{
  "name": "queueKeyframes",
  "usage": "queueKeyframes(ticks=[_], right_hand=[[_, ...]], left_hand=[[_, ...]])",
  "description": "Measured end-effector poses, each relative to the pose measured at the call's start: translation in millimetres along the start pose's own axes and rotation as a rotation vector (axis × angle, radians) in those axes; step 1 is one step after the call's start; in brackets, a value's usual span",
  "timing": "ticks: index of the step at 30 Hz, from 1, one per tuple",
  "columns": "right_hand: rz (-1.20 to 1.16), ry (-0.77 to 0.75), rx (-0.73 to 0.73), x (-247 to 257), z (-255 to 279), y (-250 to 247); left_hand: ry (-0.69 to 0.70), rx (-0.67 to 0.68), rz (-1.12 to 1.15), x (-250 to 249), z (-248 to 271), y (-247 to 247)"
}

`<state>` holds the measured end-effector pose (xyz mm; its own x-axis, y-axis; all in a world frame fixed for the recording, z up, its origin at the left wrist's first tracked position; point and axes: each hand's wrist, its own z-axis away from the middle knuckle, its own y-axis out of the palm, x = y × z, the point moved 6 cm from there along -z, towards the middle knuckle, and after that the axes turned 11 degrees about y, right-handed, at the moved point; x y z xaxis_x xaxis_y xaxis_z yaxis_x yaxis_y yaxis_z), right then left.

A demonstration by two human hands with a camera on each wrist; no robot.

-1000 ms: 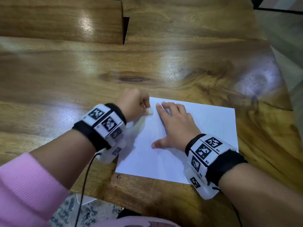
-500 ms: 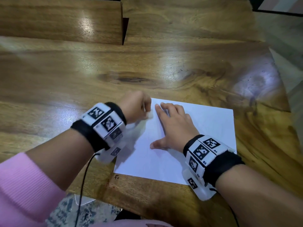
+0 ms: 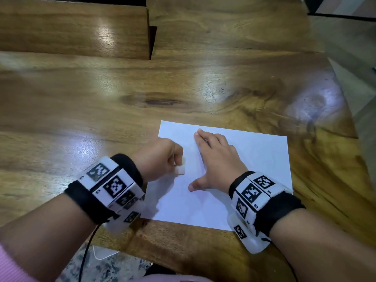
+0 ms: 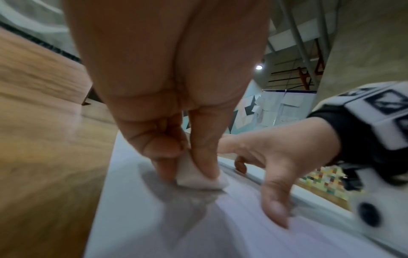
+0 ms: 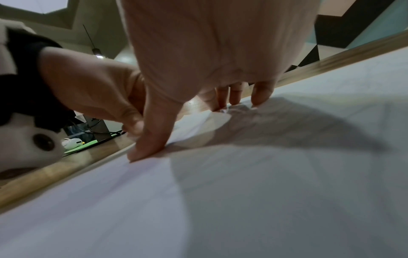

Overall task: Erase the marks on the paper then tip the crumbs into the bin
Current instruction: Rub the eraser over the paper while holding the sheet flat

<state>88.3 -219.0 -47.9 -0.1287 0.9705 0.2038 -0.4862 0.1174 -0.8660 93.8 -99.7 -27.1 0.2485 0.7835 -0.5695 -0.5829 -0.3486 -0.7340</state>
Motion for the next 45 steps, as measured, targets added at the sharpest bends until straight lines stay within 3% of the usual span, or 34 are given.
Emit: queueKeyframes(ticks=[5, 9, 13, 18, 20, 23, 24, 25, 28, 29, 30, 33, 34, 38, 40, 43, 45], right_hand=[[0.032, 0.015, -0.012, -0.6, 1.0, -0.3], [0.033, 0.035, -0.003, -1.4, 0.3, 0.0], [0.052, 0.026, -0.002, -1.7, 0.3, -0.1], [0.058, 0.024, -0.007, -1.6, 0.6, -0.9], [0.055, 0.022, -0.003, -1.9, 0.3, -0.7], [0.063, 0.018, -0.008, -2.6, -0.8, 0.1], [0.065, 0.017, -0.009, -2.7, -0.7, 0.2], [0.067, 0.016, -0.010, -2.5, -0.5, 0.7], [0.066, 0.016, -0.019, -3.5, -0.2, 0.9], [0.068, 0.014, -0.021, -3.6, -0.4, 0.9], [0.071, 0.012, -0.019, -3.7, -0.7, 1.3], [0.085, -0.001, -0.005, -4.5, -1.0, 3.0], [0.090, -0.009, -0.002, -4.8, -0.9, 3.4], [0.116, -0.051, 0.007, -2.9, 1.2, 3.9], [0.123, -0.050, 0.007, -2.7, 0.9, 3.5], [0.141, -0.046, 0.008, -2.2, 0.6, 3.8], [0.148, -0.046, 0.005, -2.3, 0.9, 3.5]], left_hand=[[-0.046, -0.284, 0.007, 2.5, -32.5, -29.8], [-0.035, -0.231, -0.031, 0.7, -25.6, -20.9], [0.000, -0.049, 0.013, 0.4, 2.1, 1.9], [-0.063, -0.318, -0.052, -0.4, -26.3, -31.9], [-0.049, -0.240, -0.032, 2.6, -26.1, -27.5], [-0.019, 0.058, 0.015, 6.1, -6.7, -2.9], [-0.011, 0.089, 0.007, 6.2, -3.8, 0.5], [-0.008, 0.047, 0.000, 6.4, -4.7, -2.0], [-0.043, -0.272, -0.045, 5.7, -12.9, -25.1], [-0.042, -0.302, -0.068, 3.9, -12.1, -27.3], [-0.024, -0.256, -0.082, 3.1, -9.8, -23.7], [-0.011, 0.053, -0.036, 8.6, 6.6, -0.3], [-0.018, 0.048, -0.010, 10.6, 10.2, 0.8], [-0.100, -0.365, 0.015, 13.7, 12.7, -20.5], [-0.065, -0.291, -0.023, 11.1, 15.5, -16.1], [-0.043, 0.067, -0.022, 13.4, 25.6, 3.9], [-0.050, -0.042, -0.017, 17.5, 25.3, -0.5]])
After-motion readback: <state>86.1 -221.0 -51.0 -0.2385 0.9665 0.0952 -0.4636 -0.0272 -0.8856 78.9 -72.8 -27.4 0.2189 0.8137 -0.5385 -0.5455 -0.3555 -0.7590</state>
